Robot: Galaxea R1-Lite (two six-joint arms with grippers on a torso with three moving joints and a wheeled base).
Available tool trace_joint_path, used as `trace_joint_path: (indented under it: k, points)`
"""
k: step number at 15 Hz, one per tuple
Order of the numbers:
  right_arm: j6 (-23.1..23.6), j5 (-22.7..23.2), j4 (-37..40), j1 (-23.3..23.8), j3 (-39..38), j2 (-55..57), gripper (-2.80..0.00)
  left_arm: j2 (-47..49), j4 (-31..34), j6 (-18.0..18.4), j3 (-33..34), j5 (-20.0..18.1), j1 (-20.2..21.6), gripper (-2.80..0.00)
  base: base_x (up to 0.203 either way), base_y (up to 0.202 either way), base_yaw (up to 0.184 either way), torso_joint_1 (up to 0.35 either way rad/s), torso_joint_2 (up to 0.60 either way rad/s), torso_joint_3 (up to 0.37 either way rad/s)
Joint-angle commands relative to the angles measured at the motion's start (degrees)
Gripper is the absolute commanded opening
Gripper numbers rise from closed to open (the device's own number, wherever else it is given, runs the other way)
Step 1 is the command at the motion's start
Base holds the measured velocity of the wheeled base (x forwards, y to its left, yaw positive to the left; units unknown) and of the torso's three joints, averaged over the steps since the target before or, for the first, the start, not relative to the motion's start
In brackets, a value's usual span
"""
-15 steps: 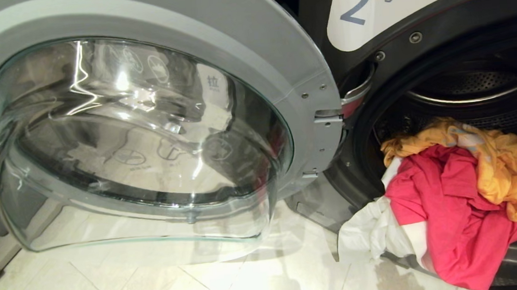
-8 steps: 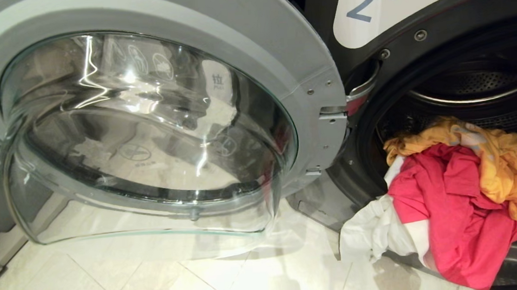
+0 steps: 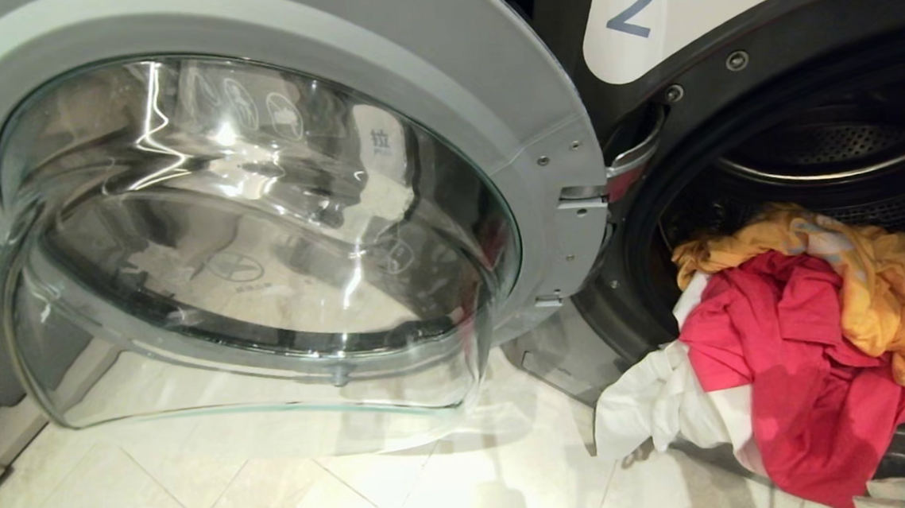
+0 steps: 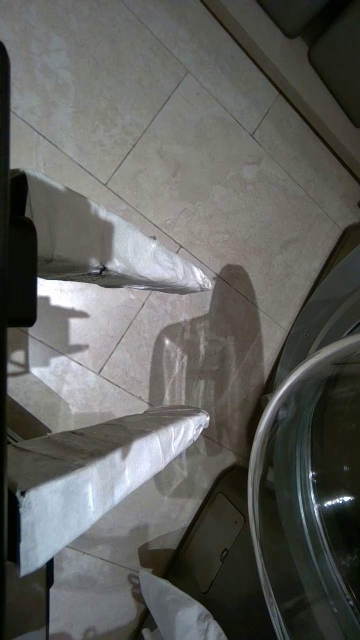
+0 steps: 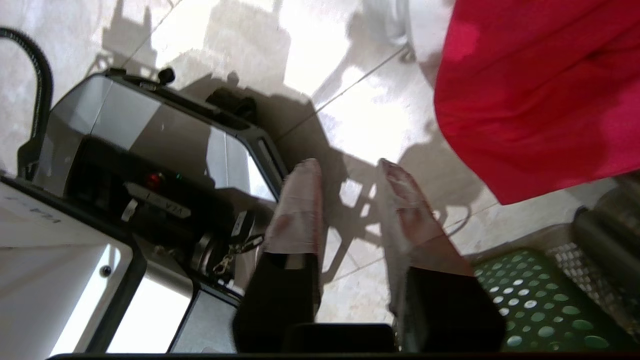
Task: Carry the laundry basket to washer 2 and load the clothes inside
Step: Place the clothes into the washing machine
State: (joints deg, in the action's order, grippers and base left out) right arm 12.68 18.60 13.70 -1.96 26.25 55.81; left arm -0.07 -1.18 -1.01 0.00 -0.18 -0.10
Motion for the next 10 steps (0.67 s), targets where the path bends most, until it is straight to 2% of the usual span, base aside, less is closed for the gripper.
trace_joint_path:
  k: [1,2,7,10]
  points:
    - [-0.14,0.35,-0.14,-0.94,0.65,8.6,0.0,0.07,-0.05,-0.04,0.44,0.01,0.01,-2.8,0.0,0.0,0.0,0.0,0.0,0.0]
    - [-0.16,0.03,-0.26,-1.03,0.72,8.91,0.0,0.07,-0.05,-0.04,0.44,0.01,0.01,-2.8,0.0,0.0,0.0,0.0,0.0,0.0]
    - [-0.2,-7.53,-3.7,-1.39,0.46,9.78,0.0,0.07,-0.05,-0.04,0.44,0.01,0.01,-2.8,0.0,0.0,0.0,0.0,0.0,0.0]
    - [-0.24,-10.48,-9.36,-4.79,-2.29,12.44,0.0,0.07,-0.05,-0.04,0.44,0.01,0.01,-2.8,0.0,0.0,0.0,0.0,0.0,0.0]
